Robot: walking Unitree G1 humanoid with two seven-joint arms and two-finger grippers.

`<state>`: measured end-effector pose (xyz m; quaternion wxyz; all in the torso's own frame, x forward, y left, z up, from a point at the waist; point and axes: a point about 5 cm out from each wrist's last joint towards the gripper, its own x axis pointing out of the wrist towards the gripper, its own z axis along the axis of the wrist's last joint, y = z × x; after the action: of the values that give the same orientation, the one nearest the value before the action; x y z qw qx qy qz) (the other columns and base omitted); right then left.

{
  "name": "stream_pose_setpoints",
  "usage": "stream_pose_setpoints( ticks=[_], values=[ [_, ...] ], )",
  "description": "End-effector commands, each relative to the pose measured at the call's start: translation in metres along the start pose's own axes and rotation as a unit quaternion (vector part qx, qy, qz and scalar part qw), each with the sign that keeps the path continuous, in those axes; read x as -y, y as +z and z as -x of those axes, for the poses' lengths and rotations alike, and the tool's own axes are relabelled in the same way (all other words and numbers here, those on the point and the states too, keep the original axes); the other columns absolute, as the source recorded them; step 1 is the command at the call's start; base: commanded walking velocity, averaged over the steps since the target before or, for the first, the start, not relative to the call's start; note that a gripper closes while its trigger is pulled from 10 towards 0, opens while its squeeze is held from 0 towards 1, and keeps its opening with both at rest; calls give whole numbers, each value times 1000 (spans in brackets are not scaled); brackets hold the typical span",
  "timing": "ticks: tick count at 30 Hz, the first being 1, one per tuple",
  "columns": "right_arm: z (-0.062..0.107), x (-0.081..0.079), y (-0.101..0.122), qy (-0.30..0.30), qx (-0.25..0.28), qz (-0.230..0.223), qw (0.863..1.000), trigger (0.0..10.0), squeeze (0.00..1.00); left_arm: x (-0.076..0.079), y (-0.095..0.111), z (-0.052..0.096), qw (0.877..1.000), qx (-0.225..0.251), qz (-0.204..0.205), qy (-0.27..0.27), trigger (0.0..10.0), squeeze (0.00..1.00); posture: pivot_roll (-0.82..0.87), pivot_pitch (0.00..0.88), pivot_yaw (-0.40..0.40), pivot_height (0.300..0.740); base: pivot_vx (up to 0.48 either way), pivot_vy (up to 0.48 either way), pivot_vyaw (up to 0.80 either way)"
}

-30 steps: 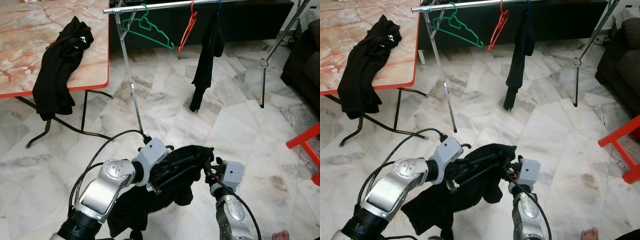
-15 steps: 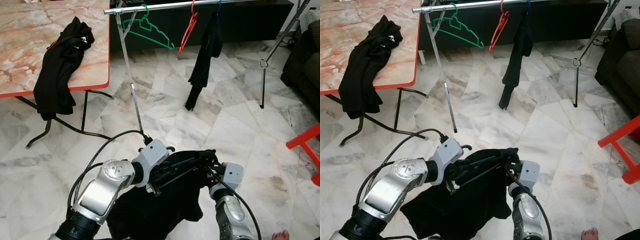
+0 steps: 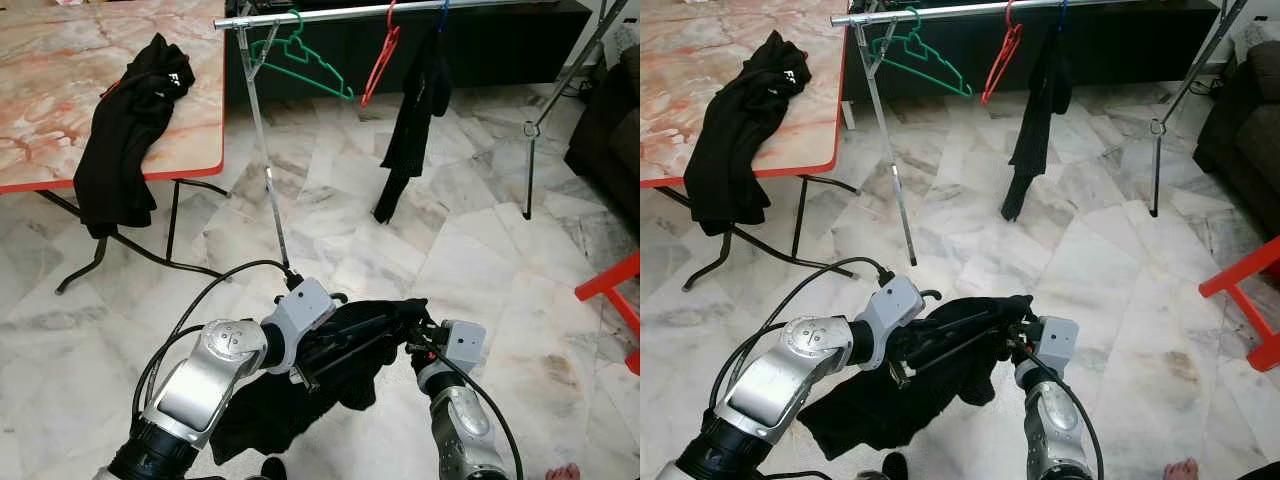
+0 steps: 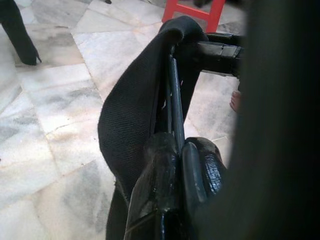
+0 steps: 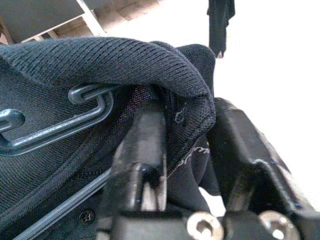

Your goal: Hang hanger

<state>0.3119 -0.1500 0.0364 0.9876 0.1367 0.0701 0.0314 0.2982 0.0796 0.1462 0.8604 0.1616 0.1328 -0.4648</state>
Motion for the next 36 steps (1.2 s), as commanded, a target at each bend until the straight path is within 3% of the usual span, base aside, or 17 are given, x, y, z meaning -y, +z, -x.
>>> stream_pose_setpoints(
  ticks=[1, 18, 22, 24, 28, 34, 36],
  values=[
    [3, 2, -6, -5, -13, -4, 1000, 0, 0, 4, 8, 0, 1000, 12, -16, -11, 0, 0, 76, 222, -4, 740, 0, 0, 0],
    [2, 3, -8, -12, -26, 14, 999, 0, 0, 4, 7, 4, 1000, 9, -19, -19, 0, 0, 84, 223, -5, 740, 0, 0, 0],
    [1, 10, -5, -25, -29, 21, 999, 0, 0, 5, -12, 10, 998, -36, -50, -28, 0, 0, 82, 223, -3, 740, 0, 0, 0],
    [2, 17, -4, -28, -37, 34, 998, 0, 0, 3, -32, 16, 996, -62, -46, -35, 0, 0, 81, 222, -5, 740, 0, 0, 0],
    [2, 27, -1, -41, -39, 47, 997, 0, 0, -5, -44, 23, 996, -82, -42, -23, 0, 0, 78, 223, -7, 740, 0, 0, 0],
    [5, 46, 5, -60, -44, 65, 995, 0, 0, -9, -45, 40, 996, -58, -26, -59, 0, 0, 75, 228, -10, 740, 0, 0, 0],
    [8, 59, 8, -73, -53, 75, 993, 0, 0, -14, -43, 57, 995, -41, -10, -85, 0, 0, 73, 228, -11, 740, 0, 0, 0]
  ],
)
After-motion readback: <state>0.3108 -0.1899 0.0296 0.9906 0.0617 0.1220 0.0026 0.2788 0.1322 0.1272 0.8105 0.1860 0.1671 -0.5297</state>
